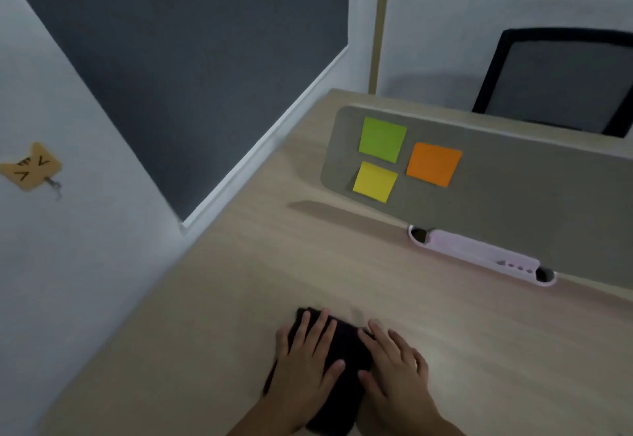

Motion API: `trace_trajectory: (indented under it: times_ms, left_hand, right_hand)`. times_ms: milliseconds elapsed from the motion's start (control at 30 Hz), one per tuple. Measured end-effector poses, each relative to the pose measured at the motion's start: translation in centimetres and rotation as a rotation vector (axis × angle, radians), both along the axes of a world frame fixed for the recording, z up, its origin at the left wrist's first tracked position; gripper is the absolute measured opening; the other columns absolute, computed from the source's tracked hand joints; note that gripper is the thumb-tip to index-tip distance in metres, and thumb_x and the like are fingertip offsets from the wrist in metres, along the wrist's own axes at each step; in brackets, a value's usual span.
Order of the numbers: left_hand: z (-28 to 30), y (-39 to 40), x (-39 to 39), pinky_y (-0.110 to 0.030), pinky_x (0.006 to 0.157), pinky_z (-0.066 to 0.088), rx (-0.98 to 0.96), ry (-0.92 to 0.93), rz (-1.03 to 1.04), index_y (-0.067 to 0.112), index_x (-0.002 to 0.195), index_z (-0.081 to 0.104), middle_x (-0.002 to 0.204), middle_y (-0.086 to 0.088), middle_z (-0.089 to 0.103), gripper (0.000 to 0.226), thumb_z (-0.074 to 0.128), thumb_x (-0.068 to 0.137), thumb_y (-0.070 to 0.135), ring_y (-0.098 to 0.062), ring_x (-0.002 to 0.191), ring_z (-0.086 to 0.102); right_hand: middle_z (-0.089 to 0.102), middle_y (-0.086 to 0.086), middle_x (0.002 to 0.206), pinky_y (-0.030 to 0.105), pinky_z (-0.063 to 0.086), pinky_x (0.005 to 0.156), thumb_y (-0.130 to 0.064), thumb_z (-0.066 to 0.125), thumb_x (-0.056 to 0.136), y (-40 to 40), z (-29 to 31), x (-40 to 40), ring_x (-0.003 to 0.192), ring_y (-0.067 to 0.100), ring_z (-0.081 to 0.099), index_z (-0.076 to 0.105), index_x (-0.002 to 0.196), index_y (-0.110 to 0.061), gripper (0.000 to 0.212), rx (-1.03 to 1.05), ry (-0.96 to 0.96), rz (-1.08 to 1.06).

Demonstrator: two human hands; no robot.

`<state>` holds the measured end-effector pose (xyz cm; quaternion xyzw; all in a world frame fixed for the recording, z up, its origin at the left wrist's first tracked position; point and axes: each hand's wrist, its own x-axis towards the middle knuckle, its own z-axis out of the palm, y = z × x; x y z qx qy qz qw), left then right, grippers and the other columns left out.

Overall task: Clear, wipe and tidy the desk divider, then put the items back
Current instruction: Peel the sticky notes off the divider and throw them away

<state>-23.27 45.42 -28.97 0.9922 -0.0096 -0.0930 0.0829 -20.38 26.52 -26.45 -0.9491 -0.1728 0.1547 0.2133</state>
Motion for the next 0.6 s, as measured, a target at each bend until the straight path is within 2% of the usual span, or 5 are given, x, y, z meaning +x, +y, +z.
trace_trajectory:
  times_ms: [100,167,267,400,600]
  left_hand:
    - [1.5,-0.5,3.4,-0.041,0.119,0.012,-0.19,-0.085,0.059,0.032,0.151,0.027,0.162,0.015,0.01,0.069,0.009,0.094,0.066,-0.015,0.149,0.019]
    - [3.8,-1.0,6.5,-0.035,0.12,0.016,-0.39,-0.11,0.126,0.03,0.152,0.024,0.162,0.015,0.011,0.07,0.019,0.091,0.063,-0.018,0.151,0.015]
    - [7.6,-2.1,12.2,-0.029,0.117,0.017,-0.626,-0.147,0.229,0.022,0.15,0.03,0.161,0.002,0.023,0.065,0.044,0.093,0.048,-0.019,0.148,0.019]
    - [10.8,-3.2,19.4,-0.031,0.116,0.021,-0.849,-0.199,0.38,0.013,0.145,0.04,0.152,-0.012,0.038,0.069,0.057,0.084,0.041,-0.027,0.142,0.032]
    - [12.1,-3.2,26.6,-0.04,0.109,0.037,-0.931,-0.237,0.592,0.011,0.137,0.048,0.14,-0.015,0.053,0.055,0.067,0.088,0.028,-0.035,0.129,0.048]
  right_hand:
    - [0.041,-0.014,0.147,0.035,0.034,0.103,-0.062,0.032,0.076,-1.3,2.0,3.5,0.131,0.018,0.04,0.045,0.135,-0.038,0.065,0.2,-0.054,-0.219]
    - [0.055,-0.002,0.136,0.034,0.038,0.1,-0.046,0.049,0.084,-2.0,3.3,7.0,0.122,0.026,0.05,0.053,0.13,-0.026,0.05,0.372,-0.076,-0.35]
    - [0.059,0.004,0.127,0.034,0.041,0.094,-0.014,0.06,0.089,-2.4,6.8,12.4,0.114,0.024,0.054,0.053,0.127,-0.018,0.039,0.636,-0.028,-0.576]
    - [0.054,0.0,0.122,0.033,0.041,0.088,-0.01,0.057,0.089,-2.2,10.6,17.9,0.107,0.018,0.052,0.05,0.13,-0.015,0.041,0.922,-0.001,-0.805]
    - [0.063,0.007,0.112,0.039,0.048,0.091,-0.007,0.062,0.083,-1.7,13.5,22.6,0.1,0.022,0.06,0.055,0.116,-0.009,0.033,1.113,-0.095,-0.945]
